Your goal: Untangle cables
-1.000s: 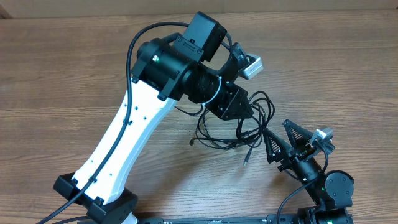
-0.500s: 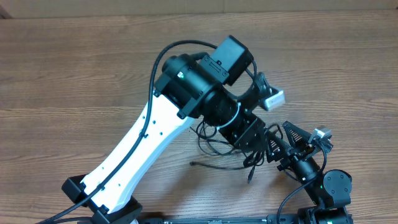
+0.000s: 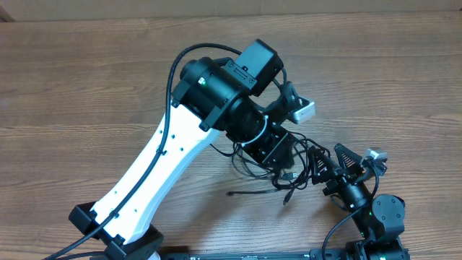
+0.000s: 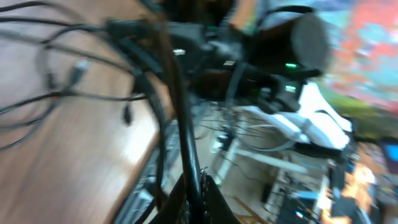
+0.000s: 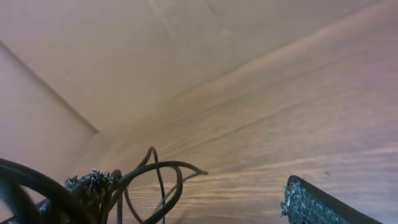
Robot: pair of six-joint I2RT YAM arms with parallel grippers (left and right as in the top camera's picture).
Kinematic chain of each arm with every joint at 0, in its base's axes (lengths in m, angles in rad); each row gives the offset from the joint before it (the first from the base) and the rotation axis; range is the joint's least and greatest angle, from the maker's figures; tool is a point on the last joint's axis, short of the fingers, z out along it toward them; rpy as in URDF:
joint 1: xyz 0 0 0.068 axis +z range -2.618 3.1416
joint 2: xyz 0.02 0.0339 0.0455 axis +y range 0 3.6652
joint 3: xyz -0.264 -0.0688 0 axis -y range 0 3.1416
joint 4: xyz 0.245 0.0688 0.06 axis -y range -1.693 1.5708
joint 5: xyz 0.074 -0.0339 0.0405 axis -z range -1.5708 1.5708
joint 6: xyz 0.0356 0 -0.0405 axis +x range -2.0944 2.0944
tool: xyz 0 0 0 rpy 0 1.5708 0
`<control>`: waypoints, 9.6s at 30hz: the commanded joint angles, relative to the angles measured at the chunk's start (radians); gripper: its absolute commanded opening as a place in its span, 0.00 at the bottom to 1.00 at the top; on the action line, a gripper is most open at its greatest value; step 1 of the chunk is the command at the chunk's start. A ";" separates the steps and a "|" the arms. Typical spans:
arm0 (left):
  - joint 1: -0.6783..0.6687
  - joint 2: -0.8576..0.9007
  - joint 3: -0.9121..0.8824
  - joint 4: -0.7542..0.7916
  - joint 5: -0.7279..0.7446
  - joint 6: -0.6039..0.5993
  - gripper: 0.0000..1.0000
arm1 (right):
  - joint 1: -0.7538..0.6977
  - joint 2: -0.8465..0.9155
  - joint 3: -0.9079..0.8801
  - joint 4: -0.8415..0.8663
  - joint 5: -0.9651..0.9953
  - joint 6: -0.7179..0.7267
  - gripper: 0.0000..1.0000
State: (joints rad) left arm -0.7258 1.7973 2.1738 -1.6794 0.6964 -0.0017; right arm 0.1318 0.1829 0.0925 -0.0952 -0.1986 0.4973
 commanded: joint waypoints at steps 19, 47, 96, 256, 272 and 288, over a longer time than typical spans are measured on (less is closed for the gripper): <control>0.032 -0.032 0.023 -0.010 -0.761 -0.208 0.04 | -0.005 -0.002 0.007 -0.039 0.147 0.002 0.91; -0.002 -0.032 0.023 0.298 0.006 -0.200 0.05 | -0.005 -0.002 0.007 0.014 0.039 -0.002 1.00; 0.010 -0.033 0.023 -0.010 -0.944 -0.359 0.04 | -0.005 -0.002 0.007 -0.169 0.340 -0.001 1.00; 0.241 0.612 0.019 0.177 -0.539 0.003 0.90 | -0.005 -0.002 0.007 -0.166 0.311 0.025 1.00; 0.198 0.613 0.019 0.323 -0.550 0.018 0.69 | -0.005 -0.002 0.007 -0.169 0.311 0.025 1.00; 0.143 0.615 0.019 0.384 -0.535 0.002 0.75 | -0.005 -0.002 0.007 -0.169 0.311 0.025 1.00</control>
State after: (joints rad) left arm -0.5552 2.4001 2.1857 -1.3075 0.1463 -0.0002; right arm 0.1307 0.1852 0.0917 -0.2665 0.1081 0.5232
